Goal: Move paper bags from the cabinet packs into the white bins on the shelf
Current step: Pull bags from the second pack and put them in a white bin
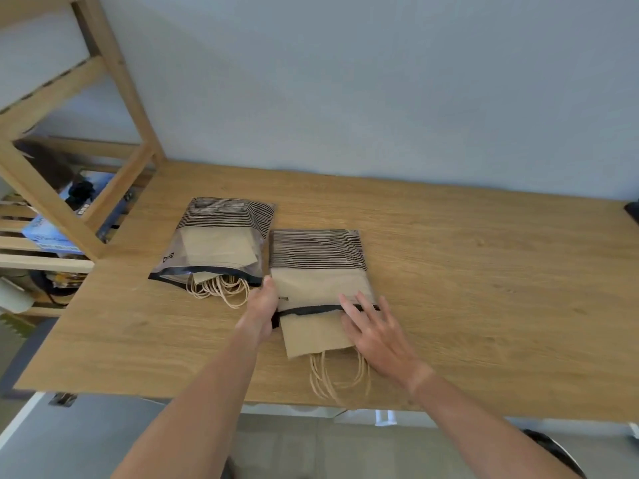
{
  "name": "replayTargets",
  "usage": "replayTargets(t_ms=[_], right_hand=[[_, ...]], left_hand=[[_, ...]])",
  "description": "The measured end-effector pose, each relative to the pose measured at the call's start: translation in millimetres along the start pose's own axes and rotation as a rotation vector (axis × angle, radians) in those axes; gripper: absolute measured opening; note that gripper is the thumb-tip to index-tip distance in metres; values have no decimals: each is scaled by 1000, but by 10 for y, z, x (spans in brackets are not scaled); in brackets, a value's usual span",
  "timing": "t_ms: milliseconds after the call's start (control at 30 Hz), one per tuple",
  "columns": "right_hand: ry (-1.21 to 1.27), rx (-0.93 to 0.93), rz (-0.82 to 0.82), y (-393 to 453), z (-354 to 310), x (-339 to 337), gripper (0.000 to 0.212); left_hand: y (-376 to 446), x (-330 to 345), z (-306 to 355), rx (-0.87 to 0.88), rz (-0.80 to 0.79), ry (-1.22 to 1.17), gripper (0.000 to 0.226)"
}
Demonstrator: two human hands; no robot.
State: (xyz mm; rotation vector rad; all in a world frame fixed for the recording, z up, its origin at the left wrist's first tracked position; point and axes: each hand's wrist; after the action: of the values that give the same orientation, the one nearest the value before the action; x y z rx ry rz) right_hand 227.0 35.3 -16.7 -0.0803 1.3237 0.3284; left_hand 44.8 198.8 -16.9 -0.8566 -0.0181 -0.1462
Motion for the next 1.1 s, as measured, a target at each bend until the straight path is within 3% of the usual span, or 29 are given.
replayTargets(t_ms=[133,233,333,400,467,600,733,900,1100], right_hand=[[3,-67,53,-377,-127,-103,43],[105,25,-56,-597,-232,-171,70],[205,129,-120,-651,-233,-162,77],[259,172,-121,-605,-250,-123,74],[309,217,-107,-526,-283,-83,71],[332,249,-85,-486,-386,-82,72],[309,264,-116,-656,-577,-82,84],[262,346,-126,-867,-863,-141,92],[245,355,-121,-1218,-1336,-333,91]], left_hand=[[47,-11,142,11,52,-45,53],[-50,57,156,32,-46,-120,44],[-185,180,108,134,-58,119,34],[-254,267,34,163,70,381,60],[-344,307,-79,139,142,399,86],[-457,210,-326,68,71,412,78],[-369,41,-506,57,78,438,89],[-824,6,-573,93,-2,470,73],[-1234,-250,-851,149,-58,509,29]])
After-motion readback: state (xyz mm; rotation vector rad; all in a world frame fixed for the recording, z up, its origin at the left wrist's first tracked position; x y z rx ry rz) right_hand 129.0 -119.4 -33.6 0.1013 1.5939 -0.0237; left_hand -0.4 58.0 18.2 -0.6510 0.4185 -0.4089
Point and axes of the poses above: each hand's wrist, its own y-axis towards the middle knuckle, its own x-axis out of the palm, z = x × y, and after that the axes turned 4 degrees about -x, right-handed
